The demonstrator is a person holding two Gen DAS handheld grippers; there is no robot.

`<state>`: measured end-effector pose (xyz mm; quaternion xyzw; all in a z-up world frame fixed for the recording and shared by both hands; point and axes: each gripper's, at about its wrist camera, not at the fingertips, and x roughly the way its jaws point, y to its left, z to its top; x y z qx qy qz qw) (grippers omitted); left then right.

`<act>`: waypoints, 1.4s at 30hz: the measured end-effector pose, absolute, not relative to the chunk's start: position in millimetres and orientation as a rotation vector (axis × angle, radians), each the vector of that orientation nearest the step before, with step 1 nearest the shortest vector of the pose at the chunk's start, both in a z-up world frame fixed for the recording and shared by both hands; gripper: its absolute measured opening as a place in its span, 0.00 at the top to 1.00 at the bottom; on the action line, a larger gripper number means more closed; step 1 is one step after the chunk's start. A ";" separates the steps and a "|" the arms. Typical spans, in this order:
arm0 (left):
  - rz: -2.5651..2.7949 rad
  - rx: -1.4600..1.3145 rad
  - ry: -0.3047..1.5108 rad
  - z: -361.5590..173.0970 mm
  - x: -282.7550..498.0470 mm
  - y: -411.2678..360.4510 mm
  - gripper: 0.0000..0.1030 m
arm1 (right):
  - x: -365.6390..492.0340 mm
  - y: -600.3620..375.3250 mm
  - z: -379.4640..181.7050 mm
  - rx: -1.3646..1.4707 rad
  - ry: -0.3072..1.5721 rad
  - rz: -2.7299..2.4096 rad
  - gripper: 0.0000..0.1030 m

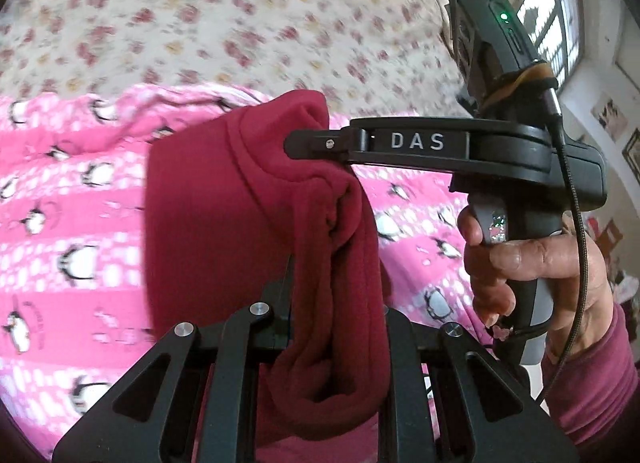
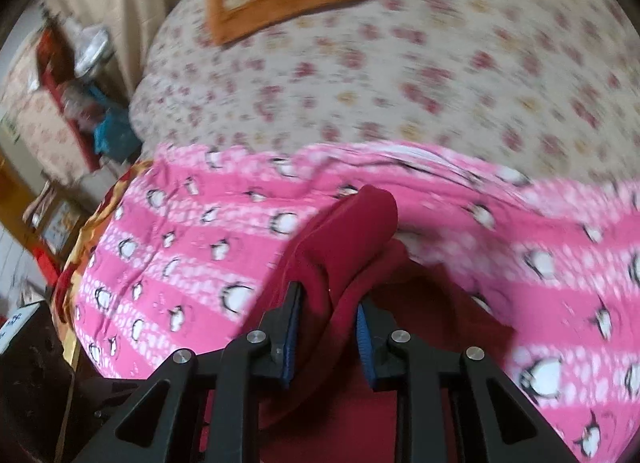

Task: Fold small clothes
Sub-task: 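Fold the held side over the sweater and open both grippers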

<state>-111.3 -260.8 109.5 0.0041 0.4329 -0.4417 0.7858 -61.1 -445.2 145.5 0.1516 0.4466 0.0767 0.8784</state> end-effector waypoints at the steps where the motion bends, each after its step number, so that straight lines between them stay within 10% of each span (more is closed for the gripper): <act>1: -0.955 0.015 0.943 105.9 -113.1 -267.9 0.86 | -66.3 -456.0 139.6 0.337 0.933 0.145 0.77; 9: -0.981 0.066 1.063 68.3 -127.9 -299.4 0.80 | -84.3 -499.1 66.1 0.392 1.034 -0.017 0.77; 11: -1.027 0.080 1.058 81.4 -132.8 -287.5 0.64 | -91.0 -508.0 64.4 0.460 1.009 -0.010 0.77; 14: -1.076 0.073 0.990 106.3 -141.3 -253.9 0.40 | -106.6 -517.9 83.4 0.487 0.965 -0.085 0.48; 28: -0.768 0.203 0.966 50.0 -116.3 -213.4 0.40 | -153.1 -416.6 97.1 0.058 1.004 -0.005 0.47; 42: -0.764 0.176 0.970 44.6 -115.6 -222.2 0.37 | -116.7 -472.5 90.0 0.407 0.945 -0.014 0.50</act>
